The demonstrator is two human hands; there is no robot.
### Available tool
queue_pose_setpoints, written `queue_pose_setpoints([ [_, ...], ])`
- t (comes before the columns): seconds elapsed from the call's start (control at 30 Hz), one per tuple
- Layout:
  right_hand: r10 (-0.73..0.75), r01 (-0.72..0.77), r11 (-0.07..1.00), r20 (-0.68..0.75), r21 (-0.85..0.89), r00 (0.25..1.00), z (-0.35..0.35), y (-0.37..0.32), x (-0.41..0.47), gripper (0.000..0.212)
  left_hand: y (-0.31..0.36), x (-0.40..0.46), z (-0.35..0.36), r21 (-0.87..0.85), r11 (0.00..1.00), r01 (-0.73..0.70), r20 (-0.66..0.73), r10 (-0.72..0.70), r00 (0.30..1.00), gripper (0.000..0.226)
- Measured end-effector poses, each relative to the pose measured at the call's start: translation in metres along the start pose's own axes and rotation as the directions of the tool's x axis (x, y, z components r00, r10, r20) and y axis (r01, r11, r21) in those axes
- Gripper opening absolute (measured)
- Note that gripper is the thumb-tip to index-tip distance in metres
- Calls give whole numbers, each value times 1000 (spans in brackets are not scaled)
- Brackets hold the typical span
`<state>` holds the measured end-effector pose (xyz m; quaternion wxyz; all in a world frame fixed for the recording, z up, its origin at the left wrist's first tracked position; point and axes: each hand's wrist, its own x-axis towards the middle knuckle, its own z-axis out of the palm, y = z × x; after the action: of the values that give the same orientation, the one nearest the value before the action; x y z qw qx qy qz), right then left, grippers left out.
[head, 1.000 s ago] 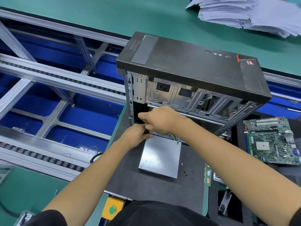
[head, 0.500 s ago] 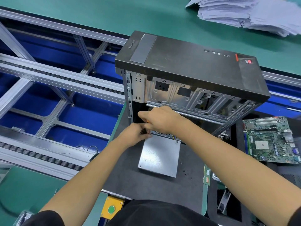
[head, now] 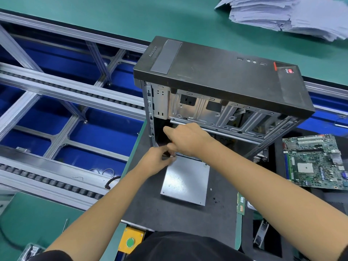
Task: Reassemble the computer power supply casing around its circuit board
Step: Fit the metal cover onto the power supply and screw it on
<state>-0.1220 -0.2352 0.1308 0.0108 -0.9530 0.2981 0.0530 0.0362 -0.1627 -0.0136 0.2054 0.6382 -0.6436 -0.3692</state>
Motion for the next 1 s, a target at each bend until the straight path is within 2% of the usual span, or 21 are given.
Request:
queue_pose_setpoints([
  [0.17, -63, 61, 997, 31, 52, 998, -3, 3, -1, 18, -3, -11, 10, -135, 990, 45, -48, -52, 998, 29],
  [0.27, -76, 74, 996, 30, 57, 997, -4, 4, -1, 17, -2, -14, 19, -157, 985, 76, -103, -92, 990, 35],
  [0.5, -40, 39, 998, 18, 56, 999, -2, 0, 2, 19, 17, -19, 36, -152, 975, 164, -285, -202, 937, 19],
  [0.63, -91, 91, 995, 10, 35, 996, -5, -1, -1, 35, 25, -25, 47, -222, 958, 183, -337, -252, 907, 13],
  [0.8, -214, 200, 965, 68, 170, 974, -13, -2, -1, 40, 34, -28, 53, -231, 940, 250, -375, -323, 869, 12],
  [0.9, -229, 228, 973, 24, 41, 973, -11, -1, -1, 24, 37, -28, 57, -241, 934, 263, -388, -341, 856, 13],
  [1.0, -215, 216, 975, 16, -52, 976, -7, -4, -1, 18, 41, -29, 62, -218, 940, 264, -415, -334, 847, 11],
])
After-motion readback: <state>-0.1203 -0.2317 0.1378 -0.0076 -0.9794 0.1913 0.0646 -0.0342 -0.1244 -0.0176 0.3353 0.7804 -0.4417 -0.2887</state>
